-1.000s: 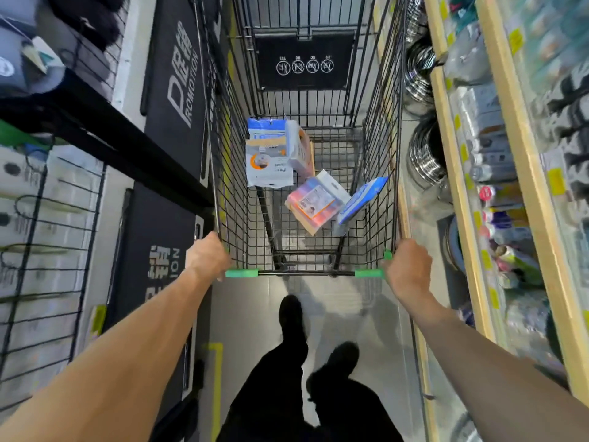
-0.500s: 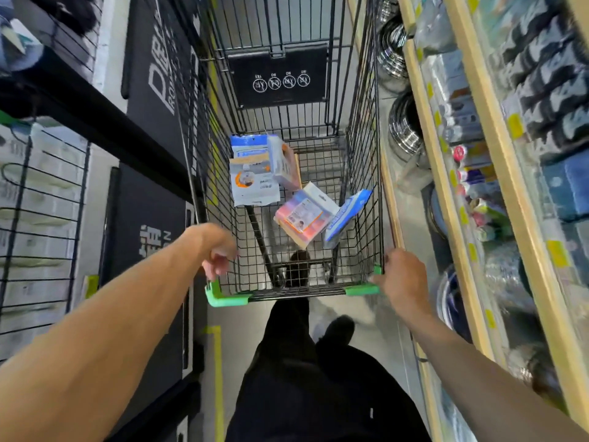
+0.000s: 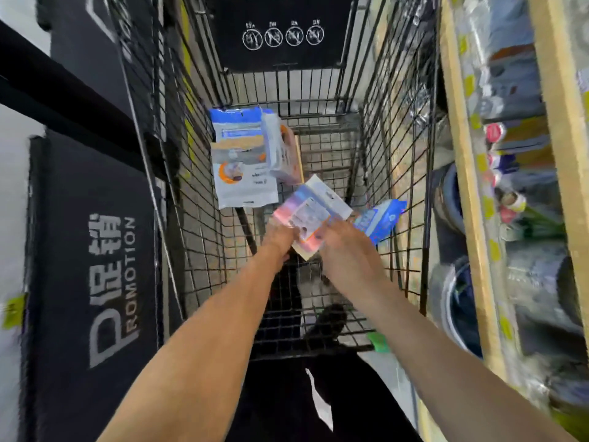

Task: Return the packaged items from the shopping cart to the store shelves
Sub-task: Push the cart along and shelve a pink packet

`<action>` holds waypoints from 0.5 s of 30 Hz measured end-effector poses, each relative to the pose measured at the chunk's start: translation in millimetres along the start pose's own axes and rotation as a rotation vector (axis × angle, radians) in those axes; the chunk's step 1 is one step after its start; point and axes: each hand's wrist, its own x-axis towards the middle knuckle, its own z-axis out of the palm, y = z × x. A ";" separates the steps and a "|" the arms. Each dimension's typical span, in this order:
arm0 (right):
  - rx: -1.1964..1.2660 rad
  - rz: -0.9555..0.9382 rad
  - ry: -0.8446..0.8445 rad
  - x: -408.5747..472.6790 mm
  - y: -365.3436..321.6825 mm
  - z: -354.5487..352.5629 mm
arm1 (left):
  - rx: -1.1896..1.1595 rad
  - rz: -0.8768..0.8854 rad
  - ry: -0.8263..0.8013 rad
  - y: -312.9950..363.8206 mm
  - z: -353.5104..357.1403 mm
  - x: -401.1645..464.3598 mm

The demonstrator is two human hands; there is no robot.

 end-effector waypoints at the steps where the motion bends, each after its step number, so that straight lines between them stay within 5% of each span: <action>1: -0.032 0.006 -0.035 5.7 3.4 2.8 | -0.039 -0.017 0.010 -2.8 3.9 12.4; 7: -0.090 0.057 -0.118 25.5 18.2 -7.5 | -0.191 -0.118 0.171 -66.4 12.3 147.8; 15: -0.005 0.128 -0.204 47.3 25.5 -9.2 | -0.463 -0.152 0.178 -6.9 24.4 114.2</action>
